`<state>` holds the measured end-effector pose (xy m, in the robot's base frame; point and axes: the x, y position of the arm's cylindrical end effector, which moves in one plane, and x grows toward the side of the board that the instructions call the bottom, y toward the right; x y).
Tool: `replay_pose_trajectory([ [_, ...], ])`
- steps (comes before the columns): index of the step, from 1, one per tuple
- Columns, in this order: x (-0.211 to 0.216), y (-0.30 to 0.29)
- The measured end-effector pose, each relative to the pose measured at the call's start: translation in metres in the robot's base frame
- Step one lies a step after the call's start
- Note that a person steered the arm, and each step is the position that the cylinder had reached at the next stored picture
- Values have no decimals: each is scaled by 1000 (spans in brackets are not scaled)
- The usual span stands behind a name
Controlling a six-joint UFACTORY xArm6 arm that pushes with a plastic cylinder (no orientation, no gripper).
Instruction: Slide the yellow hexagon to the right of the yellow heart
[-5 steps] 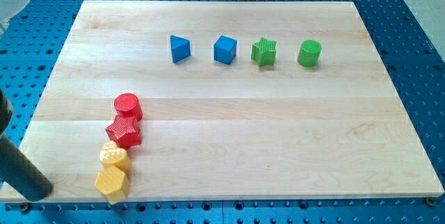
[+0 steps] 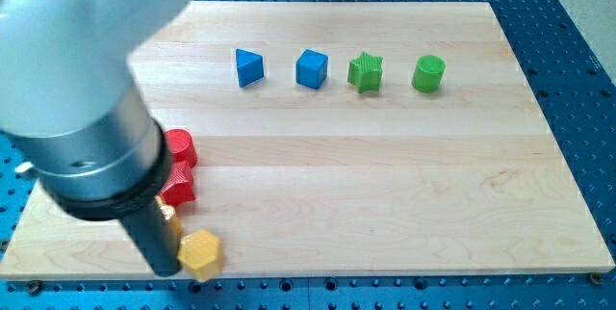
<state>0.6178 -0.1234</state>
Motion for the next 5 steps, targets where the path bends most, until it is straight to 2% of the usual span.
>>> replay_pose_trajectory([
  [2, -2, 41],
  [5, -69, 145],
])
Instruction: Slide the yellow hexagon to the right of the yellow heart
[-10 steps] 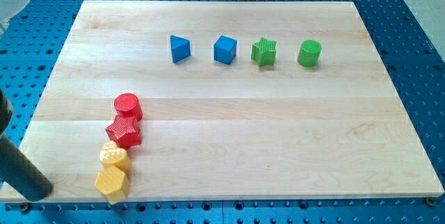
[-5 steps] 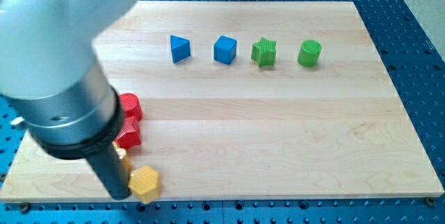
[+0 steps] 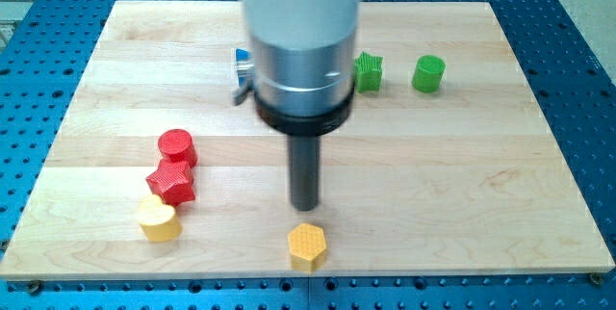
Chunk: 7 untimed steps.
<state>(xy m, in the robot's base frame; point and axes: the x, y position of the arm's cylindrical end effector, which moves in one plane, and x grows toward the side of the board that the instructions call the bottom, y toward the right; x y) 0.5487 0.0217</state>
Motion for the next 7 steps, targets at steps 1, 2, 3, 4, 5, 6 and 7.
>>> replay_pose_trajectory([
  [1, 70, 46],
  [2, 70, 43],
  [3, 69, 16],
  [4, 69, -13],
  [5, 68, -20],
  [6, 55, -52],
  [7, 41, -58],
])
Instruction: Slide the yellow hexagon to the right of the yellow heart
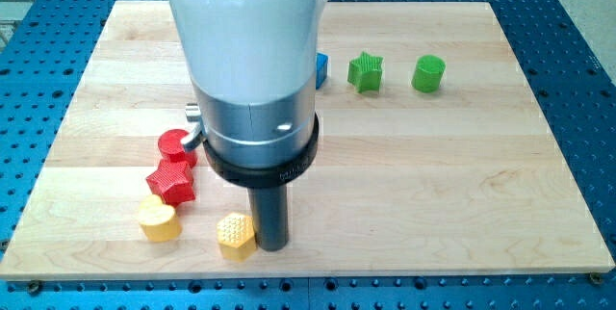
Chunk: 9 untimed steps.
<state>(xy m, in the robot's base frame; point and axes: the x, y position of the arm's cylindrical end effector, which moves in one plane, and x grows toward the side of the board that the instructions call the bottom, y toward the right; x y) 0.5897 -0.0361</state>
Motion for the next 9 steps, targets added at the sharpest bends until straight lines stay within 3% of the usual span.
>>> replay_pose_trajectory([
  [1, -2, 0],
  [2, 23, -1],
  [4, 24, -62],
  [9, 19, -59],
])
